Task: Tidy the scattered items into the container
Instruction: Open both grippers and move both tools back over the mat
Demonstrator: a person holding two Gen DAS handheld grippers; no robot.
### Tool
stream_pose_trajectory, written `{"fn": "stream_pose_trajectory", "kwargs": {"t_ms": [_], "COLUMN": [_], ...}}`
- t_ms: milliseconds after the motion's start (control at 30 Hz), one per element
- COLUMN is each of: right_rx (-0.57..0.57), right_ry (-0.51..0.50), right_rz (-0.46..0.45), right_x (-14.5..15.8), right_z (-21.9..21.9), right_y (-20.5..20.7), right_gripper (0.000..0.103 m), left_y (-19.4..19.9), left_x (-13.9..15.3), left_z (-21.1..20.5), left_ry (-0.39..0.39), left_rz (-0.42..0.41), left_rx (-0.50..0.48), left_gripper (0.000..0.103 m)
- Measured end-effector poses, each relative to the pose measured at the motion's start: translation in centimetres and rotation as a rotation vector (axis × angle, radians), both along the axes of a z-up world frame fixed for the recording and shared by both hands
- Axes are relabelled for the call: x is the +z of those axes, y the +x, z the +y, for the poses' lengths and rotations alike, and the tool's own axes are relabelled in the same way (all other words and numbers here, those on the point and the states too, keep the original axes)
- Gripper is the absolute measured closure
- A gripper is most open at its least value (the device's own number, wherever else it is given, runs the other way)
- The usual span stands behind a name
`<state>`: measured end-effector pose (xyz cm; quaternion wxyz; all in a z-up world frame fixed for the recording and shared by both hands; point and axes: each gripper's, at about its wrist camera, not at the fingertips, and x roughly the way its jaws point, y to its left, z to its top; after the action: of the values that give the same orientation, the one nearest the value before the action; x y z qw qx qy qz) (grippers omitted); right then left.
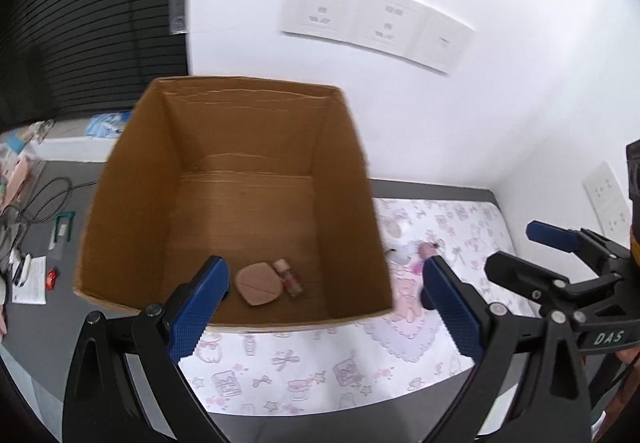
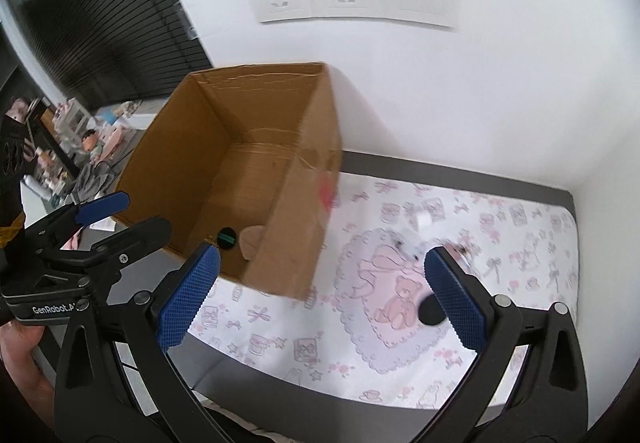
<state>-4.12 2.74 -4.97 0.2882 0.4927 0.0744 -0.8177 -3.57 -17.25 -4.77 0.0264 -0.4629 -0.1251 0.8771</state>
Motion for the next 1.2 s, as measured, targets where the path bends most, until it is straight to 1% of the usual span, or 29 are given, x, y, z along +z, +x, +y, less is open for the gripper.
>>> {"fn": "stream_pose_trajectory", "kwargs": {"t_ms": [200,267,467,600,800,900,1000,1100,1200], "right_rx": [-0.134,-0.182,-0.279,-0.33,-0.389,-0.403,-0.417,-0.415,-0.4], "right_ry": [-0.003,-0.019,-0.035,-0.064,-0.075,-0.053,-0.028,-0.013,0.008], "right_rz": [-0.017,-0.018,-0.018,-0.021,-0.043,-0.053,-0.065,-0.075,-0.065], "right_x": [-0.8,-0.8,-1.1,-1.4,-2.3,-2.6,-2.9,-3.0,-2.9], "right_z": [4.7,6.2,9.0,10.7,13.3,14.5,15.7,16.5,17.0], "right_y": [0.4,0.5,0.9,1.1,1.1,1.0,0.7,0.2,-0.1], "right_gripper": [0.0,0.0,0.0,0.0,0.0,0.0,0.0,0.0,0.0], "left_y": [-0.3,-0.5,-0.9,-1.3,-2.1,-1.9,-1.9,-2.1,-2.1], "left_x": [0.4,0.5,0.3,0.2,-0.6,-0.9,-1.3,-1.6,-1.8], "left_z": [4.6,5.4,7.4,8.7,10.9,12.2,13.3,14.3,15.1], "left_ry": [-0.001,0.007,0.023,0.009,0.017,0.019,0.05,0.094,0.108], "left_rz": [0.043,0.054,0.041,0.039,0.013,0.016,0.014,0.005,0.011], "left_rx": [-0.129,-0.151,-0.233,-0.278,-0.318,-0.34,-0.351,-0.339,-0.326], "left_gripper": [0.006,0.006,0.006,0.006,0.006,0.006,0.006,0.006,0.006]}}
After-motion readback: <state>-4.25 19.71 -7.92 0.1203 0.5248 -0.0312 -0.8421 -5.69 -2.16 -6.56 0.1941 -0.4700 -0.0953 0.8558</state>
